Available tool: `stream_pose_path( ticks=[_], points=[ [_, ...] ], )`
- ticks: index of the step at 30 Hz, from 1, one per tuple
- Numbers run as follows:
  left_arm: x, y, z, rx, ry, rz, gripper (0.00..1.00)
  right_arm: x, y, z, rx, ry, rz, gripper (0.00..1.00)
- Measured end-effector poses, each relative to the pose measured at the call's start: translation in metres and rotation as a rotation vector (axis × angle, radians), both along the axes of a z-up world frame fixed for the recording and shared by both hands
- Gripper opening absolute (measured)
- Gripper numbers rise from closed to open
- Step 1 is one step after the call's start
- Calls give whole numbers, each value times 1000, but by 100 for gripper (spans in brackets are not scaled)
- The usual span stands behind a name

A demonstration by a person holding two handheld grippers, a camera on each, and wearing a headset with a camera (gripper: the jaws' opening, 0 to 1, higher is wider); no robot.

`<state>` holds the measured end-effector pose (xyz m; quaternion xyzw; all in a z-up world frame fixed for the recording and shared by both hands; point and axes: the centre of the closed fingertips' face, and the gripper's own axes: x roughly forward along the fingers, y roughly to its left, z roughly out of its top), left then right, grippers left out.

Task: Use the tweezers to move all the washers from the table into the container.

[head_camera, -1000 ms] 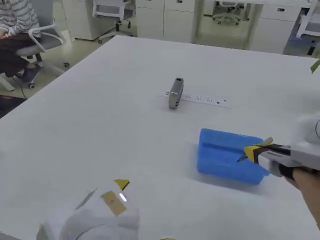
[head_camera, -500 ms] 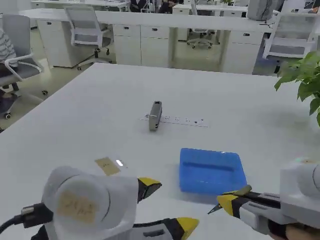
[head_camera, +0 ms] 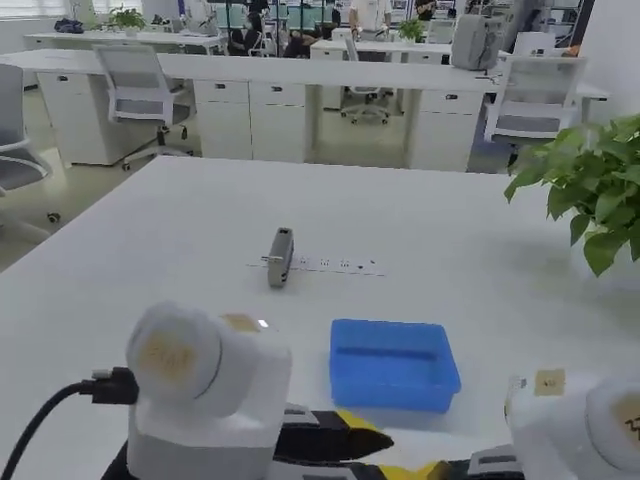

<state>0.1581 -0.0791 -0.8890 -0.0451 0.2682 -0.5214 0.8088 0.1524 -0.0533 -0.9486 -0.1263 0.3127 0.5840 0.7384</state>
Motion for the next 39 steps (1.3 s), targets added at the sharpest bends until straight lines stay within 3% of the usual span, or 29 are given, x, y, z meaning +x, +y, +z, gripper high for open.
stream_pose_path(
  ticks=[4, 10, 17, 24, 27, 29, 32, 39],
  points=[
    [-5, -5, 3, -34, 3, -50, 12, -7, 1, 1, -5, 7, 47, 3],
    [-11, -7, 1, -45, -8, -121, 11, -16, 7, 6, 16, 21, 123, 3],
    [-20, -12, 4, -71, -9, -199, 4, -30, 11, 6, 16, 75, 201, 3],
    [-23, -12, 2, -59, -41, -239, 0, -35, 10, 4, 34, 109, 205, 3],
    [-21, -10, 5, -47, -119, -264, 0, -35, 10, 6, 61, 130, 196, 4],
    [-20, -8, 8, -49, -112, -261, 0, -36, 10, 8, 73, 133, 196, 5],
    [-14, -7, 23, -123, -120, -252, 0, -37, 8, 3, 60, 127, 196, 7],
    [-9, 0, 34, -108, -154, -262, 0, -36, 3, -5, 58, 136, 189, 14]
  ],
)
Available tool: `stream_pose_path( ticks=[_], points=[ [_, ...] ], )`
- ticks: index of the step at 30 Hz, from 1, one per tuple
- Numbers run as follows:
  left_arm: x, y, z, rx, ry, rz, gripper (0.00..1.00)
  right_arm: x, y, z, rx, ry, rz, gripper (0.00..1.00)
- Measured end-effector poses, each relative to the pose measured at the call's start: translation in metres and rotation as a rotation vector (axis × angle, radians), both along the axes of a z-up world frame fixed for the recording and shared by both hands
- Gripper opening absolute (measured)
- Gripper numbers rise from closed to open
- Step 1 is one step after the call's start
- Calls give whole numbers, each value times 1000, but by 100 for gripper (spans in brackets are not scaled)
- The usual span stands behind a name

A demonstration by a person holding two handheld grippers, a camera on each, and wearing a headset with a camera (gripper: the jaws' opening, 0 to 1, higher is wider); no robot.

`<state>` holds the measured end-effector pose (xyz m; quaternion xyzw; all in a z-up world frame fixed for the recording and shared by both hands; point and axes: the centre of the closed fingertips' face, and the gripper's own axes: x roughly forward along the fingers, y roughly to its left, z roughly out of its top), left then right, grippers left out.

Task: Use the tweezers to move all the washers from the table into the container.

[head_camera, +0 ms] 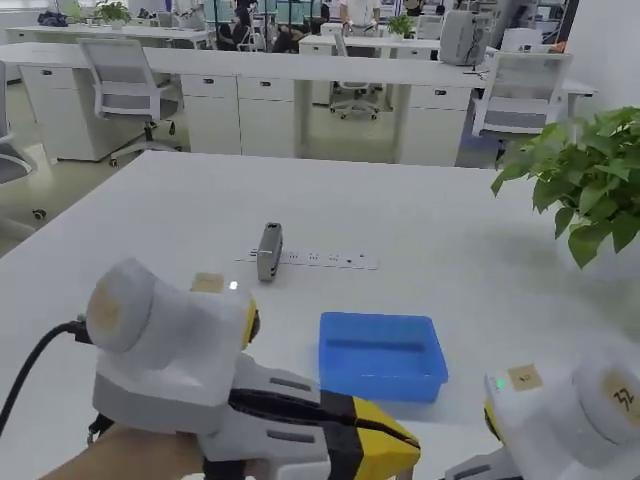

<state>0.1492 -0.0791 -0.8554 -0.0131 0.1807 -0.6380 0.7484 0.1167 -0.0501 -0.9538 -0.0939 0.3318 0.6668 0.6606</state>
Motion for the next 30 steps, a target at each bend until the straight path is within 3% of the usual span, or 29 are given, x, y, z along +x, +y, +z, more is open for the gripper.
stream_pose_path(
  ticks=[7, 12, 17, 19, 22, 24, 30],
  points=[
    [5, 3, 11, -13, -18, -2, 0, 6, -2, -3, 26, 29, -39, 15],
    [6, 4, 16, -33, -25, 8, 0, 17, 1, 8, 122, 72, -104, 13],
    [14, 8, 24, -80, -25, 45, 0, 21, 0, 16, 181, 150, -132, 7],
    [16, 11, 25, -89, -25, 56, 0, 23, -2, 16, 184, 148, -130, 5],
    [19, 15, 26, -99, -21, 73, 0, 26, -5, 17, 165, 106, -116, 1],
    [21, 17, 24, -95, -18, 84, 0, 28, -9, 15, 117, 46, -88, 0],
    [25, 20, 19, -91, 0, 95, 0, 28, -14, 11, 2, -69, -24, 0]
  ],
)
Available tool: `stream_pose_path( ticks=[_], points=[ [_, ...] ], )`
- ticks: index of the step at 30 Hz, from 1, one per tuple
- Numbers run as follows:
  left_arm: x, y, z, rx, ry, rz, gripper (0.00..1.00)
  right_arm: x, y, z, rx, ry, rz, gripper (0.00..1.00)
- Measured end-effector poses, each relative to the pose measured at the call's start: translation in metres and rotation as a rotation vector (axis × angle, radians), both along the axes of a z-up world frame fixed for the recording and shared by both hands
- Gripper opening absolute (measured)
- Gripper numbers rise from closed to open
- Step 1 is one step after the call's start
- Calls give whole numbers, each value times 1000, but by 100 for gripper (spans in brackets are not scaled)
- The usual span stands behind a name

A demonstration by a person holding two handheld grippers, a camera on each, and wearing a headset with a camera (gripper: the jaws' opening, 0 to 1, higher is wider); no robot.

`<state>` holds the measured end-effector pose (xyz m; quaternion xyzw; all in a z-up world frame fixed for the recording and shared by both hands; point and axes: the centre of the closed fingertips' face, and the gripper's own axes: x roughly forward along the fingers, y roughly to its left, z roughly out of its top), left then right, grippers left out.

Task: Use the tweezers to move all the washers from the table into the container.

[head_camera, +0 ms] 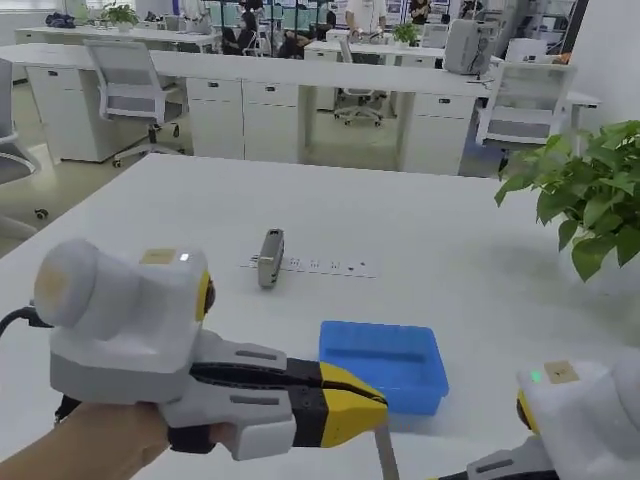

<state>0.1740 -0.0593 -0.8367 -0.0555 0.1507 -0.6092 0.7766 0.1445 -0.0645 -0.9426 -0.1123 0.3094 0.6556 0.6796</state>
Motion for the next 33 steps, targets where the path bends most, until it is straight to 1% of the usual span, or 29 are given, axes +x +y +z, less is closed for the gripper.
stream_pose_path(
  ticks=[2, 4, 5, 6, 7, 8, 9, 10, 11, 12, 14, 15, 16, 17, 18, 19, 20, 21, 22, 23, 25, 27, 31, 32, 33],
  points=[
    [3, 2, -2, 4, 8, 7, 0, 2, -2, -2, -41, -23, 6, 0],
    [5, 3, -5, 16, 2, 13, 0, 4, -4, -4, -71, -45, 17, 0],
    [4, 4, -7, 26, 5, 4, 0, 5, -6, -5, -88, -63, 31, 0],
    [3, 4, -8, 35, 8, -5, 0, 6, -7, -6, -99, -68, 35, 0],
    [3, 5, -12, 61, 5, -17, 0, 9, -10, -10, -129, -87, 43, 0],
    [3, 5, -15, 81, 6, -22, 0, 11, -12, -12, -149, -102, 52, 0],
    [2, 7, -20, 116, 18, -34, 0, 12, -14, -15, -171, -109, 63, 0],
    [2, 8, -24, 145, 19, -41, 0, 13, -16, -17, -190, -121, 70, 0],
    [2, 8, -26, 166, 8, -48, 0, 15, -17, -19, -204, -137, 77, 0],
    [1, 9, -31, 201, 4, -62, 0, 16, -19, -22, -227, -155, 86, 0],
    [2, 11, -40, 254, 1, -78, 0, 18, -22, -27, -268, -174, 107, 0],
    [2, 10, -41, 261, 1, -80, 0, 18, -23, -29, -275, -180, 112, 0],
    [2, 10, -45, 277, 4, -86, 0, 18, -23, -31, -282, -183, 120, 0],
    [0, 11, -52, 317, 10, -102, 0, 19, -26, -35, -301, -192, 131, 0],
    [0, 12, -57, 344, 9, -107, 0, 21, -28, -37, -318, -202, 136, 0],
    [0, 13, -63, 375, -5, -114, 0, 22, -30, -39, -333, -211, 142, 0],
    [0, 13, -65, 382, -8, -116, 0, 23, -32, -42, -350, -225, 150, 0],
    [-2, 12, -70, 394, -3, -123, 0, 24, -34, -44, -363, -236, 155, 0],
    [-1, 15, -76, 416, 6, -127, 0, 26, -36, -46, -382, -252, 163, 0],
    [-1, 18, -85, 466, 0, -133, 0, 27, -38, -49, -406, -269, 176, 0],
    [-1, 20, -99, 521, -4, -141, 0, 28, -39, -55, -427, -278, 187, 0],
    [0, 19, -108, 540, -8, -140, 0, 30, -40, -61, -441, -285, 194, 0],
    [1, 21, -128, 590, 0, -139, 0, 35, -42, -73, -465, -311, 202, 0],
    [2, 23, -135, 622, -16, -141, 0, 37, -42, -75, -473, -321, 206, 0],
    [3, 24, -139, 643, -28, -144, 0, 39, -42, -78, -483, -333, 209, 0]
  ],
)
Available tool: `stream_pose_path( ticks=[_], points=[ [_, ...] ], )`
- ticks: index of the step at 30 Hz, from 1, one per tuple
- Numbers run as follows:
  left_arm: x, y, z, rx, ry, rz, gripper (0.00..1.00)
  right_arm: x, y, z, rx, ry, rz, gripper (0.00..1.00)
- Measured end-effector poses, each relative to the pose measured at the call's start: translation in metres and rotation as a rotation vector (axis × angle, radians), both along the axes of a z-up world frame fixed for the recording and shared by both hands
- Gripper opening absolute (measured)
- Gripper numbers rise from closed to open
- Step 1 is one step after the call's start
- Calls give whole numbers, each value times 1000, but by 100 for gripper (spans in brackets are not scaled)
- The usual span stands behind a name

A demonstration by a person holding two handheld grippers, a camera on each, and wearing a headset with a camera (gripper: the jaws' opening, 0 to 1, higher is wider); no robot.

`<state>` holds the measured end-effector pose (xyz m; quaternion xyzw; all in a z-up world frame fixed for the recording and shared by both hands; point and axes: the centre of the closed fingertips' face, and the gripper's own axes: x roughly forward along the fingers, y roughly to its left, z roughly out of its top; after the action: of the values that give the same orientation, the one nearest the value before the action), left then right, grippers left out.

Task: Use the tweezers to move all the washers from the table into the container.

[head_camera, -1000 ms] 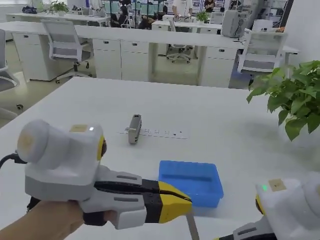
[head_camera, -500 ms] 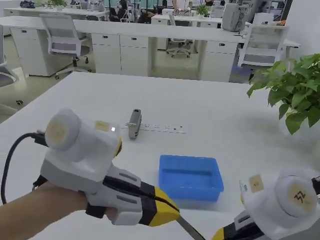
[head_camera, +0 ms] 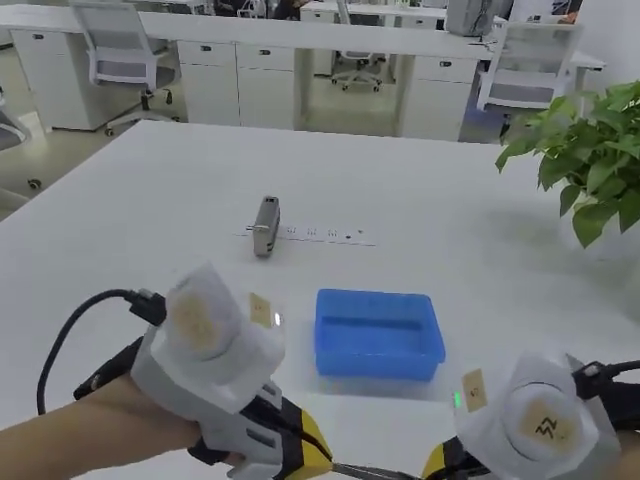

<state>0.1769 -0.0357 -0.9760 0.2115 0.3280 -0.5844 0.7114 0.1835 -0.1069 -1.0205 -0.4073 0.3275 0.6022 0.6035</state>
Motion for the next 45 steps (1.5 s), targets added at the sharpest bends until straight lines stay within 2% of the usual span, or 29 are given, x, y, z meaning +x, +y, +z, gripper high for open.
stream_pose_path(
  ticks=[3, 5, 8, 9, 11, 12, 14, 20, 22, 25, 27, 31, 35, 36, 40, 42, 45],
  points=[
    [5, 3, -16, 67, -38, -4, 0, 11, 1, -8, -38, -70, 38, 0],
    [9, 2, -25, 79, -47, 6, 0, 15, 1, -17, -59, -80, 27, 0],
    [19, 3, -42, 126, -78, 18, 0, 29, 0, -27, -82, -157, 58, 0],
    [20, 2, -46, 133, -75, 20, 0, 31, -1, -29, -86, -159, 58, 0],
    [23, 2, -53, 153, -85, 16, 0, 33, -2, -36, -89, -145, 47, 0],
    [26, 2, -59, 170, -102, 6, 0, 34, -3, -38, -87, -144, 46, 0],
    [28, -1, -66, 184, -108, -13, 0, 35, -7, -46, -78, -126, 41, 0],
    [37, -10, -86, 220, -99, -34, 0, 41, -16, -58, -74, -107, 11, 0],
    [39, -11, -94, 228, -85, -41, 0, 41, -17, -63, -79, -77, -2, 0],
    [43, -12, -99, 243, -71, -51, 0, 44, -18, -66, -93, -63, -9, 0],
    [47, -11, -104, 263, -72, -59, 0, 46, -16, -63, -77, -58, -18, 0],
    [51, -11, -102, 263, -53, -58, 0, 48, -17, -63, -65, 3, -84, 3],
    [51, -11, -106, 271, -35, -66, 0, 49, -18, -63, -48, 4, -124, 5],
    [51, -9, -107, 288, -44, -69, 0, 49, -18, -63, -45, 3, -129, 5],
    [50, -11, -106, 290, -47, -94, 0, 45, -20, -62, -33, 6, -168, 8],
    [50, -11, -106, 291, -49, -95, 0, 41, -20, -62, -25, 30, -203, 12],
    [50, -10, -106, 289, -56, -104, 0, 37, -20, -58, -2, 31, -257, 16]
  ],
)
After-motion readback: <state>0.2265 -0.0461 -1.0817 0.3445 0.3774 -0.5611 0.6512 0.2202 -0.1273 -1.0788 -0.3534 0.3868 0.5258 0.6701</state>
